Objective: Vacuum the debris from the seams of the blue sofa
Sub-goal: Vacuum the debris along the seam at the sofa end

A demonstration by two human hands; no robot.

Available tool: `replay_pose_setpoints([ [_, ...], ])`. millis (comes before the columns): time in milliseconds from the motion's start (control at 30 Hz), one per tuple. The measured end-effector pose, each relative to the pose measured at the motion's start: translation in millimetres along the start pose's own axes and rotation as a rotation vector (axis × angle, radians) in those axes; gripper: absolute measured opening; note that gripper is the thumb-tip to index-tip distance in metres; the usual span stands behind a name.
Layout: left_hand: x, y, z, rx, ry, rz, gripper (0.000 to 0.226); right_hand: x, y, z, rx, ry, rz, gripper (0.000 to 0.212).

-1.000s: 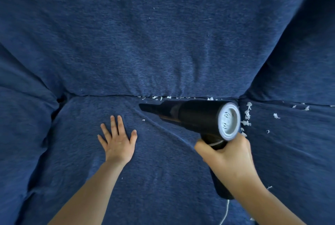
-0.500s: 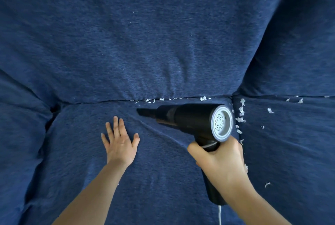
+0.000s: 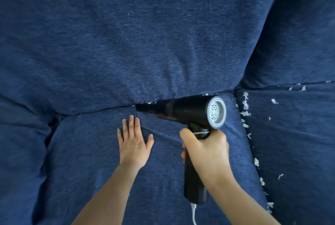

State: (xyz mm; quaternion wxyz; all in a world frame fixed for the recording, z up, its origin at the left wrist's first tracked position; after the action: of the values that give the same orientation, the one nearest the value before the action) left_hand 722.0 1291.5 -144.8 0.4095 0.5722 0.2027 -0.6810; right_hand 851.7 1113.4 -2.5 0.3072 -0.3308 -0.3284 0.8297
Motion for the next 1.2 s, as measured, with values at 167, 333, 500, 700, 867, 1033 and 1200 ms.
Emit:
replay_pose_setpoints([
  [167, 0.1, -3.1, 3.3, 0.061, 0.019, -0.012, 0.078, 21.7, -0.6, 7.1, 0.141, 0.003, -0.156, 0.022],
  [333, 0.2, -2.2, 3.8, 0.080, 0.028, -0.007, 0.076, 41.6, -1.5, 12.1, 0.191, 0.047, -0.247, 0.019],
  [500, -3.2, -3.8, 5.0, 0.092, 0.001, 0.001, 0.078, 44.7, -0.8, 20.0, 0.165, 0.096, -0.227, 0.021],
  [700, -3.6, -4.6, 3.6, 0.091, -0.019, 0.008, 0.078, 9.4, 9.9, 33.1, 0.213, 0.166, -0.257, 0.016],
  [867, -1.0, -3.0, 3.8, 0.094, 0.005, -0.011, 0.077, 3.0, 10.5, 33.3, 0.211, 0.183, -0.269, 0.016],
  [1033, -0.3, -1.9, 4.4, 0.091, 0.000, -0.030, 0.075, 17.0, 7.6, 37.5, 0.222, 0.117, -0.340, 0.017],
  [1200, -0.3, -2.9, 6.1, 0.102, 0.005, -0.027, 0.074, 33.7, 10.0, 41.2, 0.267, 0.134, -0.384, 0.018],
])
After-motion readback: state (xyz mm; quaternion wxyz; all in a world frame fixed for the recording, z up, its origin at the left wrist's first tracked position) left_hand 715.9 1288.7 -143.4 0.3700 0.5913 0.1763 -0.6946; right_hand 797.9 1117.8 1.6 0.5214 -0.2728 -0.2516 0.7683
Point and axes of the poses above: each hand's wrist, its own z-axis away from the middle knuckle, its own x-axis out of the palm, y = z × x, the point moved 4 cm from there along -z, towards the middle knuckle, and after that the axes turned 10 degrees about z, right-handed, at the moved point
